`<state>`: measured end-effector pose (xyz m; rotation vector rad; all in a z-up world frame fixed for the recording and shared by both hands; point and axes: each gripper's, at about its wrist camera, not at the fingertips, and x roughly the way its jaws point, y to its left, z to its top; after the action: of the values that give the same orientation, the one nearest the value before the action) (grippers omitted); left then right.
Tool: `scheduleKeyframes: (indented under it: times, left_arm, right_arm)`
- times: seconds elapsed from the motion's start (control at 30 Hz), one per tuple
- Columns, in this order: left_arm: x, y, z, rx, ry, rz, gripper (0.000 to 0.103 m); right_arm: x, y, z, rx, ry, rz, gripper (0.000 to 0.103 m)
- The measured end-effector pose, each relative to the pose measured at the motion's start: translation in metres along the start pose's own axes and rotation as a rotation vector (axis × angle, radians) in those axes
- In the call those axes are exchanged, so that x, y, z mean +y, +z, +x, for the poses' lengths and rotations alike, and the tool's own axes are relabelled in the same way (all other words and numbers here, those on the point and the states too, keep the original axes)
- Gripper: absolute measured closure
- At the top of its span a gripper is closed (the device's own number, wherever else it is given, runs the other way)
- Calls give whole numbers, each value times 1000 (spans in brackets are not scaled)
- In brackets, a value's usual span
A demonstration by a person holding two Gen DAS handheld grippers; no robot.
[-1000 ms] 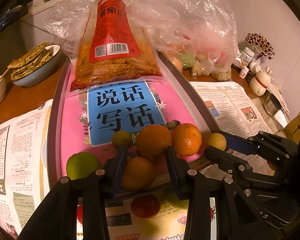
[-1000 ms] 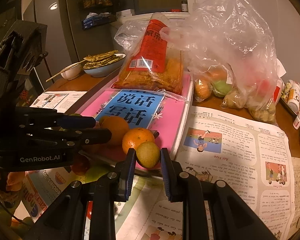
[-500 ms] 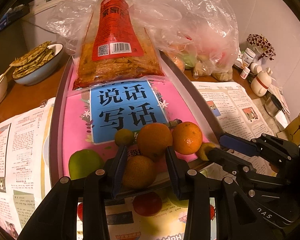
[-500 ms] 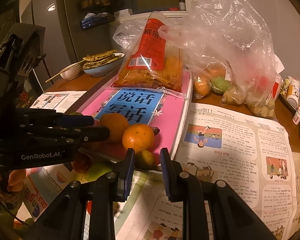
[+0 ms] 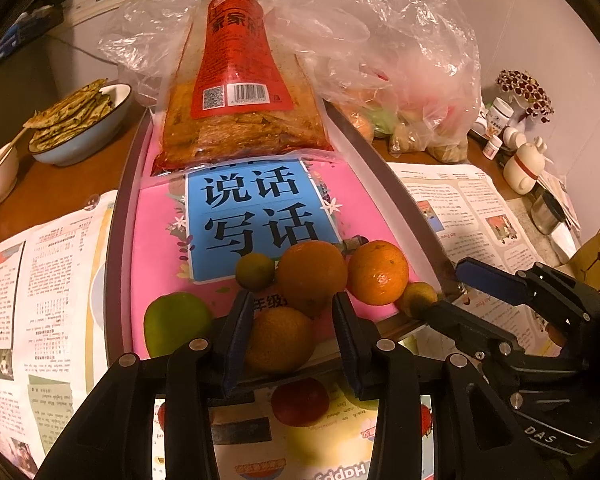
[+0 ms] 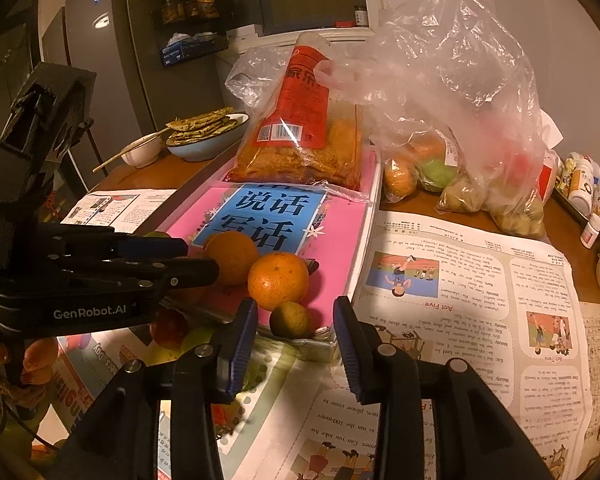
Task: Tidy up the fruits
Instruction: 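Lower and open the left tool on the box while the right tool releases the yellow fruit there, then withdraw both open tools from the pink box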
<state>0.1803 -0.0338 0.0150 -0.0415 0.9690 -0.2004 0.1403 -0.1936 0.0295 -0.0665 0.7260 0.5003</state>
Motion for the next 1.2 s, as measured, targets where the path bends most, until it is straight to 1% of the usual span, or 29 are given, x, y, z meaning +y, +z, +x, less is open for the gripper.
scheduleKeyframes:
  times: [0.07,0.1,0.3,0.37,0.47,0.6,0.7,0.77,0.93,0.97,1.03,1.2]
  left_arm:
    - [0,0,-1,-1,-1,1,60]
    - [0,-1,-1,-2,-3,-1,60]
    - [2,-2,-2,-1,-4,-10,59]
    - [3,-2,-4,-2,-8,-13,59]
    - [3,-2,-4,-3,-8,-15,58]
    - [4,-3,-5,-1,-9,-18,53]
    - [4,-4,-7,-5,-15,-16,52]
    - [5,-5,-7,-6,-21,-19,51]
    - [3,-4,-9,-11,-22,-15,50]
    - [2,-4,-10,-16,-20,-16,49]
    - [1,-4,-12,-27,-19,-25,40]
    - [-1,-6,-14,-32,-6,-42,40]
  right_arm:
    - [0,0,-1,-3,2,1,52]
    - [0,-1,-1,-5,-1,1,52]
    - [1,-1,-3,-4,-4,4,51]
    - [1,-1,-3,-3,-6,1,46]
    - [2,-2,-5,-8,-3,1,44]
    - [4,-2,-5,-6,-6,-3,44]
    - [5,-2,-4,-5,-11,-2,42]
    - [6,-2,-4,-4,-18,-4,39]
    - [7,-1,-10,-24,-23,0,38]
    - [6,-1,-11,-29,-23,0,36]
    - [5,-2,-15,-41,-24,3,33]
    - [-2,-5,-24,-65,-15,13,31]
